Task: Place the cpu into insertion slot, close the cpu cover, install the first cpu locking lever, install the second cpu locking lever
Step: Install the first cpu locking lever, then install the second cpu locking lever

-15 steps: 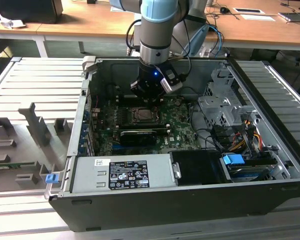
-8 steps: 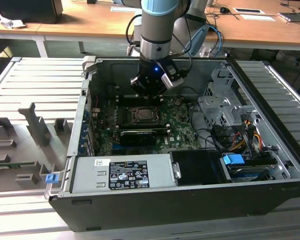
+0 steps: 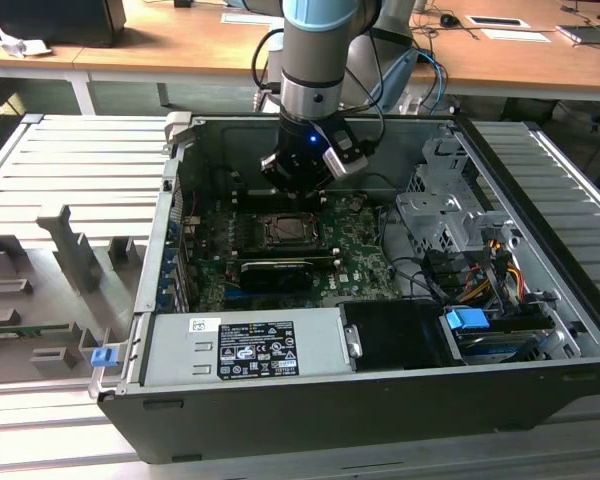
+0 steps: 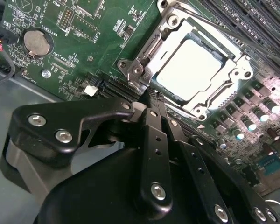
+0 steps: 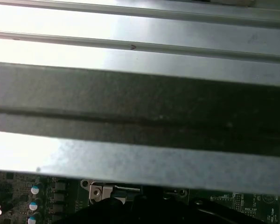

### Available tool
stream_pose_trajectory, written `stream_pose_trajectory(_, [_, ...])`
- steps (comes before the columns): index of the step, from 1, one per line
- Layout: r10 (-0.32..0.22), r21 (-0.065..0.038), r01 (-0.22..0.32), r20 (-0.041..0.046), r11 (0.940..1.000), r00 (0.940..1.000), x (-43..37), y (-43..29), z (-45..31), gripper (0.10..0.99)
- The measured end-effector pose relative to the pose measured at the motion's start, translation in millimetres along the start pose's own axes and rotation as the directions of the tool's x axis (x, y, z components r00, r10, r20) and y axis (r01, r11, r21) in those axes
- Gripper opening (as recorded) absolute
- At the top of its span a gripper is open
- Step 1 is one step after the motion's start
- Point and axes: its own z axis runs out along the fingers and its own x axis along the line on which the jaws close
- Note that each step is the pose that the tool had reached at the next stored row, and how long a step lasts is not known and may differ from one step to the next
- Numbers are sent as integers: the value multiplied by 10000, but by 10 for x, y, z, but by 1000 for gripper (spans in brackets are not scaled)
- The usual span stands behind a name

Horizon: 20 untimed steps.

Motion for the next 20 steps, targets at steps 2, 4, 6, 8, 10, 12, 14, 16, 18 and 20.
stream_pose_trajectory(2, [1, 0, -1, 1, 10000, 10000, 1, -5, 0, 106])
stream_pose_trajectory(4, [0, 0, 0, 0, 10000, 10000, 1, -11, 0, 106])
stream_pose_trajectory(6, [0, 0, 0, 1, 10000, 10000, 1, -15, 0, 106])
stream_pose_trajectory(8, [0, 1, 0, 0, 10000, 10000, 2, -30, -2, 106])
stream_pose_trajectory(10, [0, 0, 0, 0, 10000, 10000, 5, -55, -2, 106])
stream_pose_trajectory(12, [0, 0, 0, 1, 10000, 10000, 6, -67, -2, 106])
stream_pose_trajectory(14, [0, 0, 0, 0, 10000, 10000, 7, -79, -2, 106])
stream_pose_trajectory(16, [1, 0, -1, 0, 10000, 10000, 7, -89, -2, 106])
stream_pose_trajectory(18, [0, 21, 0, -2, 10000, 10000, 9, -114, -68, 106])
stream_pose_trajectory(20, [0, 21, 0, -1, 10000, 10000, 9, -109, -218, 106])
